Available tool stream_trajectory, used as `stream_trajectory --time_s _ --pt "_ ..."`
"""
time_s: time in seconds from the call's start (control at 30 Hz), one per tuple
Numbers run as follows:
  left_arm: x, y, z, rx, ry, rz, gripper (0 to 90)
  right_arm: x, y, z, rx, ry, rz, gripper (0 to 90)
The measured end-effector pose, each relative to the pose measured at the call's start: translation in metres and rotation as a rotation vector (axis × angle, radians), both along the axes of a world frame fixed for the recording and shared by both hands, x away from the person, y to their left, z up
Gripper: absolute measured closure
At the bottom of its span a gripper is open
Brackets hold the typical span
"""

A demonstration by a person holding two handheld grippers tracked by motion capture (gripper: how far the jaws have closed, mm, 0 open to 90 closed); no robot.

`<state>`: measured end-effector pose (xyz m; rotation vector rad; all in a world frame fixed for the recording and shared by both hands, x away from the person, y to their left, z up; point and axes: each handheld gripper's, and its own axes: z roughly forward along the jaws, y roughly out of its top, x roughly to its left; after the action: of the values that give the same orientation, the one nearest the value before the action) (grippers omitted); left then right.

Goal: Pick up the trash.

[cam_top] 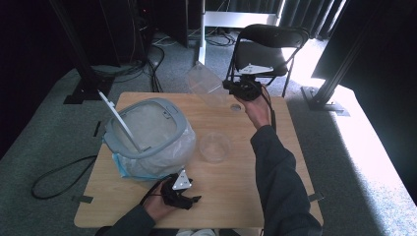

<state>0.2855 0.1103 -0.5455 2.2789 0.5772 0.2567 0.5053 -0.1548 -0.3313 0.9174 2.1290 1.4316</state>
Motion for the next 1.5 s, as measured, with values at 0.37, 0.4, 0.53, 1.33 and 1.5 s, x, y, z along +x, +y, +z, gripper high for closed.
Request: stream_trajectory --time_s 0.37,0.4,0.53,1.33,1.5 --pt "0.000 0.000 0.000 0.004 0.002 -0.003 28.9 -0.007 0.025 0.023 -0.006 -0.040 0.058 85.7" --pt "0.000 0.000 0.000 0.004 0.002 -0.002 28.9 -0.008 0.026 0.025 0.002 -0.043 0.065 85.7" --pt "0.000 0.000 0.000 0.005 0.002 -0.003 28.9 -0.012 0.031 0.033 0.005 -0.054 0.080 85.7" --pt "0.000 0.000 0.000 0.004 -0.002 -0.003 28.9 -0.029 0.041 0.054 0.020 -0.093 0.115 85.7" --pt "0.000 0.000 0.000 0.003 -0.001 -0.002 28.9 -0.033 0.042 0.056 0.020 -0.103 0.126 85.7"
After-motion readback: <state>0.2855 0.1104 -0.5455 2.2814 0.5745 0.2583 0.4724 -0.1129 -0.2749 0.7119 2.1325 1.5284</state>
